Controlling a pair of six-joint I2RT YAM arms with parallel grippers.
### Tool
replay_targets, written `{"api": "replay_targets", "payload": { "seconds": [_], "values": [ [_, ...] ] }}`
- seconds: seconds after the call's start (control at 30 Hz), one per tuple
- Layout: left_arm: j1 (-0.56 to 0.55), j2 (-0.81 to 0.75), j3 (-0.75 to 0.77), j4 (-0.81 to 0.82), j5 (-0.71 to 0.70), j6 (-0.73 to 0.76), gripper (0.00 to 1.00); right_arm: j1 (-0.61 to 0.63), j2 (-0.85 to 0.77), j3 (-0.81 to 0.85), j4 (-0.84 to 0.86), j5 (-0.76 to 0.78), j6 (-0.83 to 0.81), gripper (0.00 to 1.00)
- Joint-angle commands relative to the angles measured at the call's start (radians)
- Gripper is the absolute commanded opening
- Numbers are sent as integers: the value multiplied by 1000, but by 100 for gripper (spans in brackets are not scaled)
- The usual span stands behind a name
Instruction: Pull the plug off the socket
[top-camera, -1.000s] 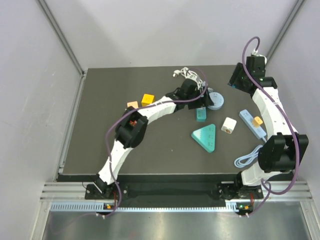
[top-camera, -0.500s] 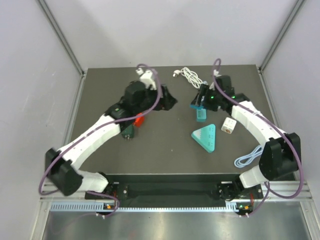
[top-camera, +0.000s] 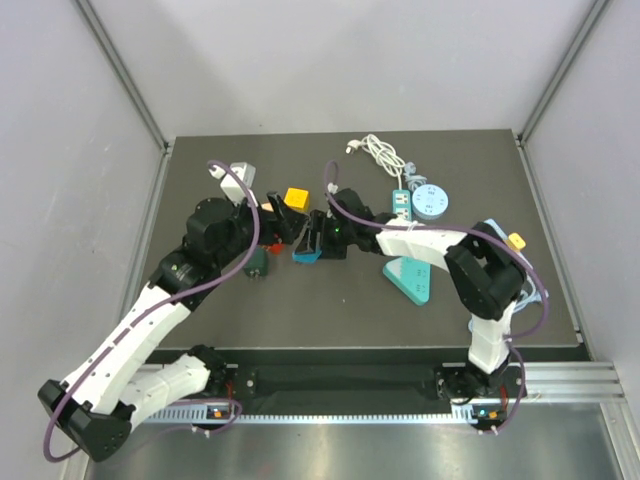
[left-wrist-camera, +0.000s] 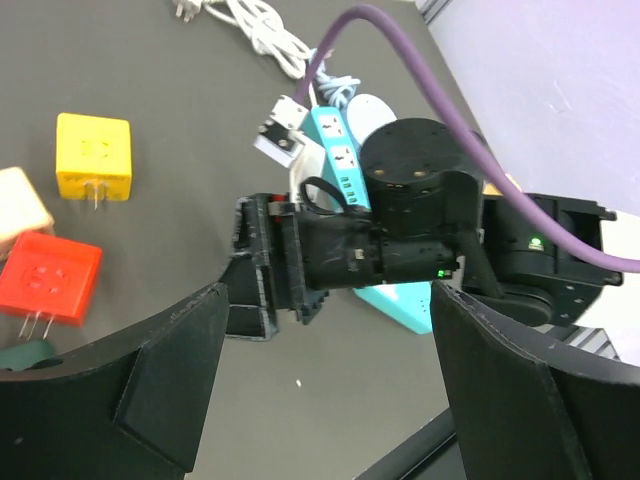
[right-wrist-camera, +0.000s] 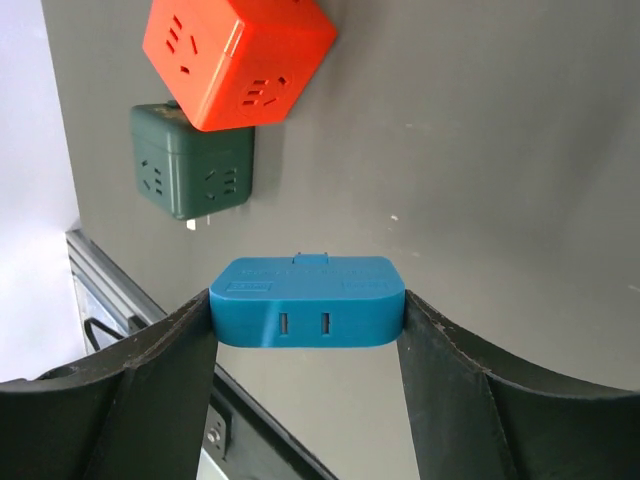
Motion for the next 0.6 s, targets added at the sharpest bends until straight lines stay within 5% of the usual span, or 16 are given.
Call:
{"api": "replay_targets", "payload": {
  "seconds": [0.0, 0.37, 0.57],
  "values": [
    [6, -25, -29, -22, -20, 28, 86, 34, 49, 98, 85, -3, 50, 3],
    [9, -68, -40, -54, -40, 57, 86, 62, 163, 215, 42, -8, 65, 26],
    [10, -97, -15, -74, -86, 96, 87, 69, 191, 267, 21, -11, 59, 48]
  ]
}}
